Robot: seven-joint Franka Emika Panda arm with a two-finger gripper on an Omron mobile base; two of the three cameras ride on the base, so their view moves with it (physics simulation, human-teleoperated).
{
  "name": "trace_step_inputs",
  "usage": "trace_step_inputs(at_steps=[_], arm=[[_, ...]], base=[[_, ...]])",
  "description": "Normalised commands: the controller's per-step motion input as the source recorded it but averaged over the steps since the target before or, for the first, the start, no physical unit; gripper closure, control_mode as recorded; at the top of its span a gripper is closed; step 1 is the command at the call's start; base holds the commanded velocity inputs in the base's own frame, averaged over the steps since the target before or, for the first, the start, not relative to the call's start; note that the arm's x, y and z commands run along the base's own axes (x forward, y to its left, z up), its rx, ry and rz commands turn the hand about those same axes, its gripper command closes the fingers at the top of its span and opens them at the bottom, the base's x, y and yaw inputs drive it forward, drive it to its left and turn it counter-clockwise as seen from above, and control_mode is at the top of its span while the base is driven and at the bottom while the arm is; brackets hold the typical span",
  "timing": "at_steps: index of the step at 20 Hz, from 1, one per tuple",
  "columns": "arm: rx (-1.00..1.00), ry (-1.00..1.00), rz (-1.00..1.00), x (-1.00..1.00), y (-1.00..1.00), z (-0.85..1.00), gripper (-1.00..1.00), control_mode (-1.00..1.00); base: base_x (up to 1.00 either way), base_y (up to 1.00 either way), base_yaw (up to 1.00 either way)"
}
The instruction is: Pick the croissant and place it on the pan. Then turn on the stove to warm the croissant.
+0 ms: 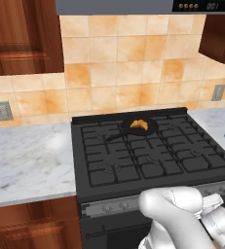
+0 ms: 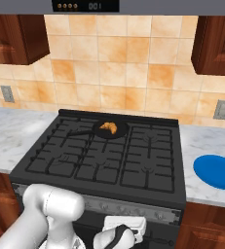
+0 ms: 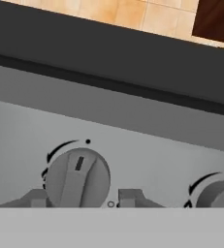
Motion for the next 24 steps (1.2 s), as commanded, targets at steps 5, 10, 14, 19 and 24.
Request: trace_step_inputs(at_steps=[5, 10, 14, 19, 24], arm=[[-0.32, -0.02, 0.00, 0.06, 0.42, 0.81, 1.00, -1.00], [-0.41, -0.05, 0.00, 0.13, 0.60, 0.86, 1.00, -1.00], [-0.35, -0.18, 0.01, 0.30, 0.55, 0.83, 1.00, -1.00], [-0.29, -0.31, 0.09, 0.37, 0.63, 0.90, 1.00, -1.00], [-0.27, -0.33, 0.16, 0.37, 0.66, 1.00, 1.00, -1.00]], base=[[0.00, 0.00, 0.00], [0.00, 0.00, 0.00], [0.00, 0.00, 0.00], [0.00, 0.00, 0.00], [0.00, 0.00, 0.00]])
